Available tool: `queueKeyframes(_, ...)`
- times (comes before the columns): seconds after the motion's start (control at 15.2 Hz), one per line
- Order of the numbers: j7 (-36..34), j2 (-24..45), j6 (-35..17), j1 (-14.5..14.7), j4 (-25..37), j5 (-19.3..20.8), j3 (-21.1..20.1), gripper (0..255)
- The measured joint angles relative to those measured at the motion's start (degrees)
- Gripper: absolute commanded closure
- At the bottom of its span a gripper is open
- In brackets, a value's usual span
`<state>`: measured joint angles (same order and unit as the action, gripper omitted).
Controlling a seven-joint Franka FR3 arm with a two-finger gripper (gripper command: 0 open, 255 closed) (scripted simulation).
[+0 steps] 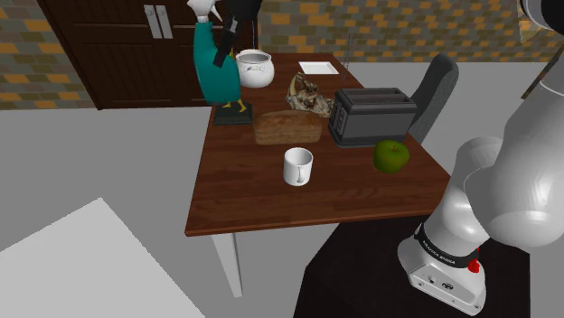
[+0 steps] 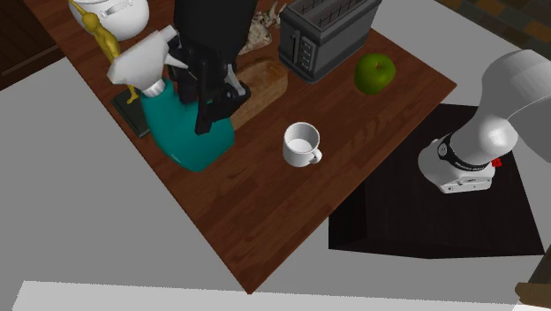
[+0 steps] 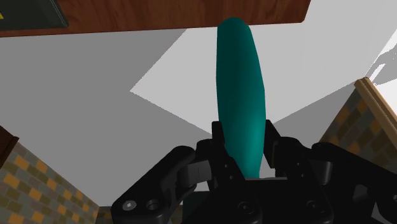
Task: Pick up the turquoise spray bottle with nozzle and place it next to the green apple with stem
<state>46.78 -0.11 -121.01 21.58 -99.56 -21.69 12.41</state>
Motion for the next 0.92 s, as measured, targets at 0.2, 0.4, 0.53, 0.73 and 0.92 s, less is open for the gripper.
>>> queueKeyframes(0.2, 0.3, -2.2, 1.1, -0.4, -1.3, 0.5, 0.4, 255)
queueKeyframes(0.4, 2.5, -7.2, 1.2, -1.4, -6.6, 0.9, 1.4, 255)
queueKeyframes(0.53, 3.1, -10.7, 1.9, -2.1, -9.6, 1.6, 1.9, 255)
queueKeyframes(0.73, 5.4, -15.4, 3.0, -3.4, -14.0, 2.4, 3.4, 255)
queueKeyframes(0.92, 7.3, -20.1, 4.1, -4.8, -18.0, 3.5, 4.6, 255)
